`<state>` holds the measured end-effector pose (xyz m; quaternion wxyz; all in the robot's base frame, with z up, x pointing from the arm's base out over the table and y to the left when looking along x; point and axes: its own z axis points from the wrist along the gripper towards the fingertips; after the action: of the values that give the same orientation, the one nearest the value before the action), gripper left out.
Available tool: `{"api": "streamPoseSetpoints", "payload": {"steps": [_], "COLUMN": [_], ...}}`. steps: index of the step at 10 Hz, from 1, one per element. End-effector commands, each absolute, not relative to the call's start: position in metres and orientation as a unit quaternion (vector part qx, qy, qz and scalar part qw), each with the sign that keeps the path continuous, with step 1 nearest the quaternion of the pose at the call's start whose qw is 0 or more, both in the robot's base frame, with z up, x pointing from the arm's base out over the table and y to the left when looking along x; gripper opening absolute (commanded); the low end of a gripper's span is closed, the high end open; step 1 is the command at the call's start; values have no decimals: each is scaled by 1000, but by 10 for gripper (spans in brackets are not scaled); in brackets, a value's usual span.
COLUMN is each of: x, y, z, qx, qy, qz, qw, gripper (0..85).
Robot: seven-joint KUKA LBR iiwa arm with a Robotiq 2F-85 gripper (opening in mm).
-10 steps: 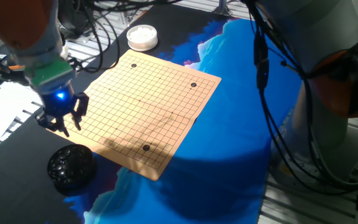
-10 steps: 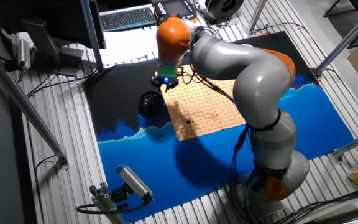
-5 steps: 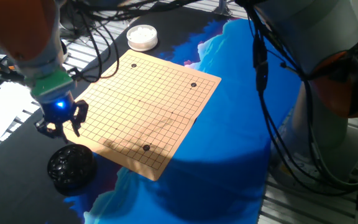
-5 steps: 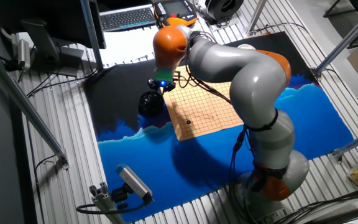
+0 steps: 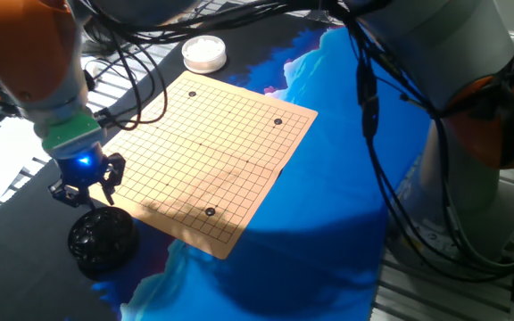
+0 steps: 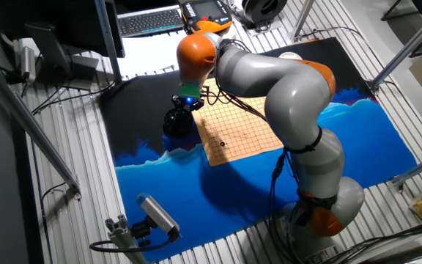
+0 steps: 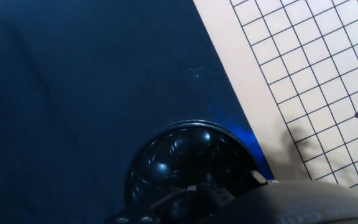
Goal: Play the first move as black on the 3-4 point in the upper right corner of the Go board
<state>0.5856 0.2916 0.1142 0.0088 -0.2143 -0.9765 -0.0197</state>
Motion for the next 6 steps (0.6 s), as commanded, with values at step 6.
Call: {"api": "streamPoseSetpoints", "payload": {"steps": [6], "x": [586], "y": [291], "z": [114], "qx": [-304], "qy": [-952], "qz": [-1], "qw": [36], "gripper": [340]}}
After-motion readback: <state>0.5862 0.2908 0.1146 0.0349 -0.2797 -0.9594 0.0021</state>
